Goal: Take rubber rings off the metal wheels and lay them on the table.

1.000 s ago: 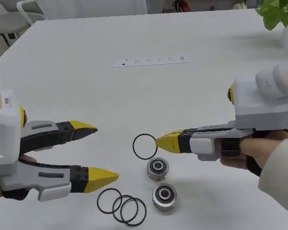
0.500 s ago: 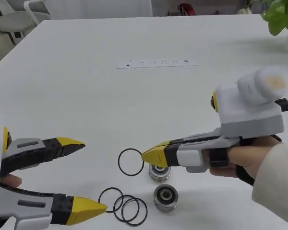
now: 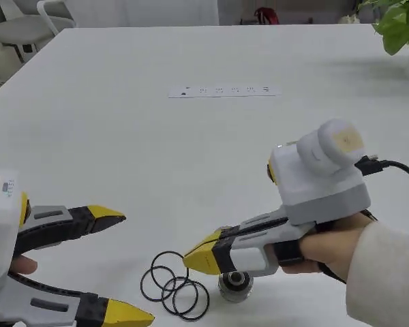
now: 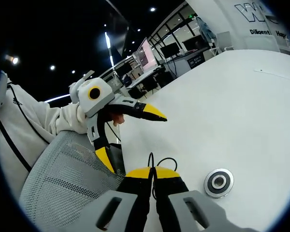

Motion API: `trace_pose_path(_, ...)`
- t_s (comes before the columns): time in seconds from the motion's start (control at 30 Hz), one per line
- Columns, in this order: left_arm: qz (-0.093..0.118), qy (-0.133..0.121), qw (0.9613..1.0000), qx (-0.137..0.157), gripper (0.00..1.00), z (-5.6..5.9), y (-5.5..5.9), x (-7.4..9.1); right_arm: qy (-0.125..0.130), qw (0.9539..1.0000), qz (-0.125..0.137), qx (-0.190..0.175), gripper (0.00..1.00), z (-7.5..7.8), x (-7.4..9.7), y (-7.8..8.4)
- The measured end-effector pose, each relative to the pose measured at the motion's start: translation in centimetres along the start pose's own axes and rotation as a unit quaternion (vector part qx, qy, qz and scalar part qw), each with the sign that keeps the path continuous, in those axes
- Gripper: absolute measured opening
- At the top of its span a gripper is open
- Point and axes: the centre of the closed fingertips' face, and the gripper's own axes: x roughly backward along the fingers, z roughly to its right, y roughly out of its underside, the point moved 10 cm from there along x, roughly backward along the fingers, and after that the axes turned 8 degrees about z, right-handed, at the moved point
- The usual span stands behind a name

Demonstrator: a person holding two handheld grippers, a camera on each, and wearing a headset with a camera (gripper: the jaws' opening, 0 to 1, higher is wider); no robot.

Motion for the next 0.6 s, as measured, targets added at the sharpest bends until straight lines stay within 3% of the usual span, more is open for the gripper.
trace_pose_path(0.27, -0.009, 0.001, 1.0000, 0.001, 0.80, 0.0, 0.4, -0.1, 0.002, 0.9996, -0.027, -0.003, 0.00, 0.3, -1.0, 1.2)
trace_pose_path(0.6, -0.013, 0.005, 0.9999, 0.004, 0.79, 0.0, 0.5, -0.2, 0.015, 0.9994, -0.026, -0.018, 0.00, 1.2, -1.5, 1.5)
